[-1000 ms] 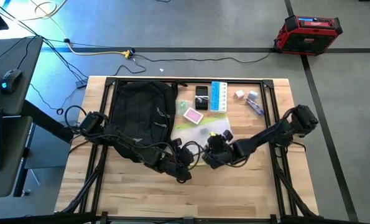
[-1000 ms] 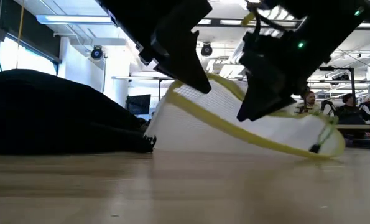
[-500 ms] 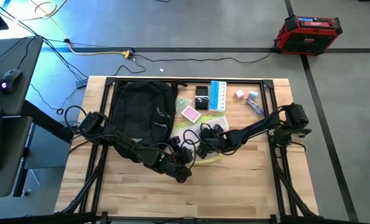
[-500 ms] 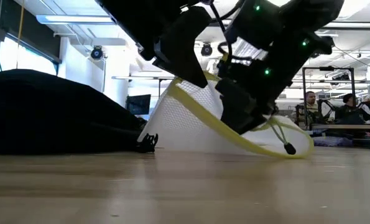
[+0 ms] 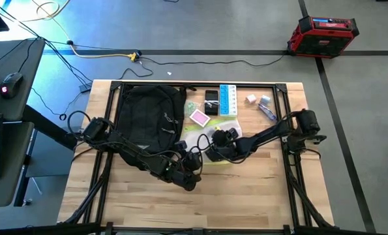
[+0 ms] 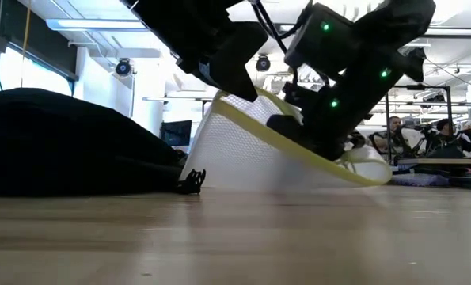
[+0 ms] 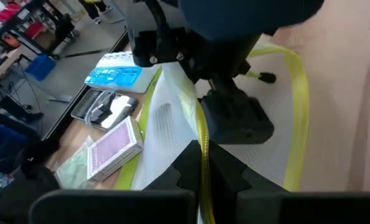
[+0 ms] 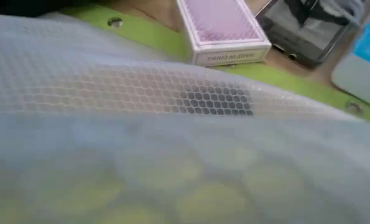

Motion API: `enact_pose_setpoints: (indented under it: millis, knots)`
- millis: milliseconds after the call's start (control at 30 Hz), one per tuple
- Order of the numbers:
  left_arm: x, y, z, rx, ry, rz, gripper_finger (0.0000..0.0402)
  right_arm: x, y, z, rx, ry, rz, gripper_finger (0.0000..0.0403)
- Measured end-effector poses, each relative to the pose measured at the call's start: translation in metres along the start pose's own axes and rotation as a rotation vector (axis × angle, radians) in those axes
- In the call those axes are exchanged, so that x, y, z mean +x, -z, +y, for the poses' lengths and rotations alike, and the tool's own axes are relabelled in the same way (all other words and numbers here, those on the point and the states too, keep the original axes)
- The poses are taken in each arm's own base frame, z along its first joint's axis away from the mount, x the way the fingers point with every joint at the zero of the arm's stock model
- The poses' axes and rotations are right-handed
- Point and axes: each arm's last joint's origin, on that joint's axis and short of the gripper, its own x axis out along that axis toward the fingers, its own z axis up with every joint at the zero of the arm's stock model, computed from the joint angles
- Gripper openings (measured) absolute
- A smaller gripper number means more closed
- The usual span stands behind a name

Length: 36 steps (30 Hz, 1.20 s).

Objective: Unpack backpack
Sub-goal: Remove the black charger adapter from the transparent zip bag

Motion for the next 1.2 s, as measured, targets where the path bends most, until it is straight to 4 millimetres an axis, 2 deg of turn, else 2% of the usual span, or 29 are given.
enact_pose_setpoints:
  millis: [167,433,767,900,1133,1200]
  knots:
    - [0.0,0.0,0.0,0.004,0.007,0.005,0.0,0.019,0.001,-0.003,-0.02,0.022,0.014,0.0268]
    - [0.001,0.001,0.0,0.013,0.033,0.016,0.0,0.041,-0.01,-0.011,-0.003,0.062,-0.041,0.0268]
    - [0.001,0.003,0.0,0.029,0.042,0.03,0.0,0.068,-0.022,-0.008,-0.044,-0.096,-0.094,0.026]
    - [0.001,0.003,0.0,0.031,0.042,0.032,0.0,0.074,-0.02,-0.007,0.005,-0.102,-0.094,0.021]
    - [0.0,0.003,-0.001,0.032,0.05,0.033,0.0,0.069,-0.017,0.0,-0.035,-0.139,-0.112,0.0031]
    - [0.0,0.003,-0.001,0.031,0.05,0.034,0.0,0.065,-0.017,0.003,-0.053,-0.167,-0.102,0.0011]
